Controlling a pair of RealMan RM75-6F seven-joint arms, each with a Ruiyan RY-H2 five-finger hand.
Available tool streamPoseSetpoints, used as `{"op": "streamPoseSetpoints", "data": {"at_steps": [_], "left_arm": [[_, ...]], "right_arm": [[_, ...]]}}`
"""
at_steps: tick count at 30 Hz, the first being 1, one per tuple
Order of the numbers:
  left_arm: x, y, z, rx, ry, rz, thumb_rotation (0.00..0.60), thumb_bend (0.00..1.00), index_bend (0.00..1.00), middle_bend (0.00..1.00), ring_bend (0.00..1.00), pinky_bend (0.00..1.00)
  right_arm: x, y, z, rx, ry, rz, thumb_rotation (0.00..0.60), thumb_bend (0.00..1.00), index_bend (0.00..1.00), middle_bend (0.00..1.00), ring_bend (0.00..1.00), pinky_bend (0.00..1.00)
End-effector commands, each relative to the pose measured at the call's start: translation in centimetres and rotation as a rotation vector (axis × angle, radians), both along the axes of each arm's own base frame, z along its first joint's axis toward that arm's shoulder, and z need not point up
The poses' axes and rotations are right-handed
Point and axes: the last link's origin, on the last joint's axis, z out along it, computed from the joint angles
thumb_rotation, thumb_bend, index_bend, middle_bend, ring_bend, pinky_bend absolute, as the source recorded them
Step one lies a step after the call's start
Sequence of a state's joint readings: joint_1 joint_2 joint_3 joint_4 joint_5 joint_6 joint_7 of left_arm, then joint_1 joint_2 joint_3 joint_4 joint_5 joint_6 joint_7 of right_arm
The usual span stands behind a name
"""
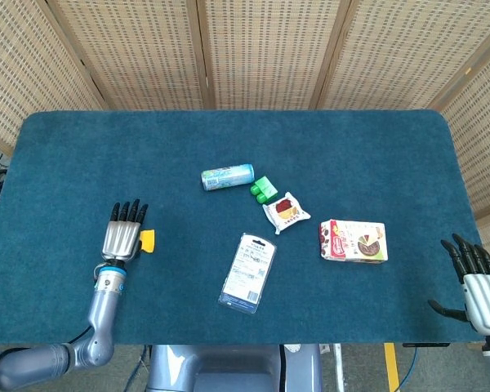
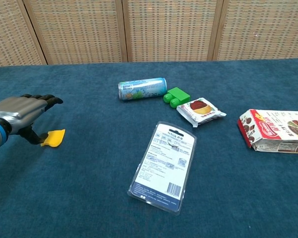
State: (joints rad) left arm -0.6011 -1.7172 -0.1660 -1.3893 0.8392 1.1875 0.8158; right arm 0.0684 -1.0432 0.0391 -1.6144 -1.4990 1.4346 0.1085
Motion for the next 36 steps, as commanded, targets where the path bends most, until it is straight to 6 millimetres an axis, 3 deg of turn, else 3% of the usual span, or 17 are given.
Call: {"op": "streamPoseSetpoints", "data": {"at_steps": [1, 7, 10, 36], "left_arm": [[0.1, -0.6, 0.1, -0.023, -0.017, 0.001, 0.600, 0.43, 0.00, 0.00, 0.00, 0.00], [0.1, -0.9, 0.3, -0.022, -0.014, -0.017, 0.600, 0.42, 0.23, 0.00, 0.00, 0.00], [0.1, -1.0, 0.3, -0.017, -0.012, -0.026, 0.600, 0.42, 0.28, 0.00, 0.00, 0.00], [0.3, -2.4, 0.3, -0.025, 0.008, -0.088, 0.600, 0.44, 0.46, 0.00, 0.00, 0.00]], "right_arm": [[0.0, 0.0, 0.0, 0.000, 0.000, -0.001, 0.600, 0.05, 0.00, 0.00, 0.00, 0.00], [0.1, 0.0, 0.0, 0.000, -0.001, 0.000, 0.600, 0.05, 0.00, 0.00, 0.00, 0.00], [0.1, 0.0, 0.0, -0.002, -0.001, 0.002, 0.600, 0.05, 0.00, 0.00, 0.00, 0.00], [0.2, 0.1, 0.2, -0.009, -0.007, 0.009, 0.600, 0.05, 0.00, 0.00, 0.00, 0.00]]}}
